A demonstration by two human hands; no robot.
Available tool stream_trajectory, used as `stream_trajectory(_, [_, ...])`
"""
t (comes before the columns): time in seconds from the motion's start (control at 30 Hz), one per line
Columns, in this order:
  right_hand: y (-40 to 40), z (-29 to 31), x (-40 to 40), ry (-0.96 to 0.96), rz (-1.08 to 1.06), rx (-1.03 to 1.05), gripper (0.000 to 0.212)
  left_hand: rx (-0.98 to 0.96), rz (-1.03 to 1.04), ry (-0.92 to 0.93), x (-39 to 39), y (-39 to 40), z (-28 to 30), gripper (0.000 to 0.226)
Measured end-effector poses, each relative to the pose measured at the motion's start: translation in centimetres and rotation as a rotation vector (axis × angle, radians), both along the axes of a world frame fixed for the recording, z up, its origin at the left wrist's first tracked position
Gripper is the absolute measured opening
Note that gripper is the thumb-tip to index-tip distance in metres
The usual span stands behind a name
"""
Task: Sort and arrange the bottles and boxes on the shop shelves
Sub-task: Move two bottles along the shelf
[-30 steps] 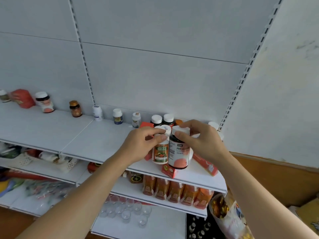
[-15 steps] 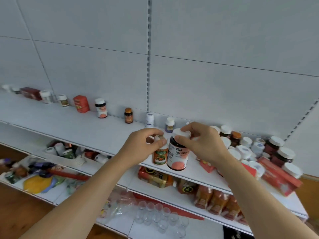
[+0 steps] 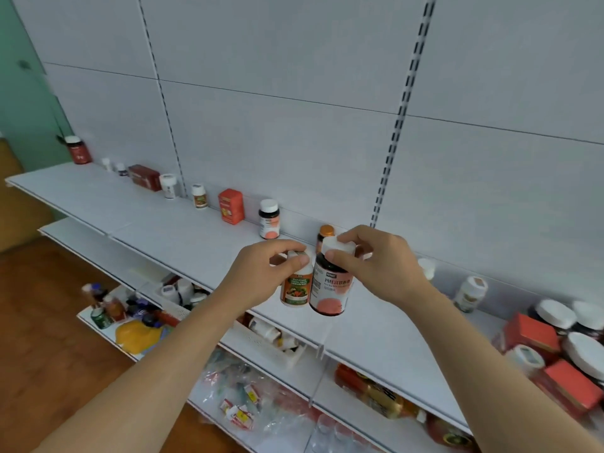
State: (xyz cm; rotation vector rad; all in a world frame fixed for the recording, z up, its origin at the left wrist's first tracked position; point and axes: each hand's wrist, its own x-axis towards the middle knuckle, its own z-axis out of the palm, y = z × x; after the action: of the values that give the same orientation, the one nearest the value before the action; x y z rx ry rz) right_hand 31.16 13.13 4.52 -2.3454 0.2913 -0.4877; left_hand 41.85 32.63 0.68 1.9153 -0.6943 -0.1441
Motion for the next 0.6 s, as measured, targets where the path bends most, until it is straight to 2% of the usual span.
stream_trajectory(0.33, [1.8,0.4,12.3,0.047,0.086,-0.021,0.035,0.044,0.049,0.013,11.0,2.6,-0.5,0.027])
stream_trajectory(0.6, [3.7,-1.9,20.6,0.135,-0.044,-0.086,0.031,0.099,-0.077,0.020,21.4,4.2,-2.9,0.026])
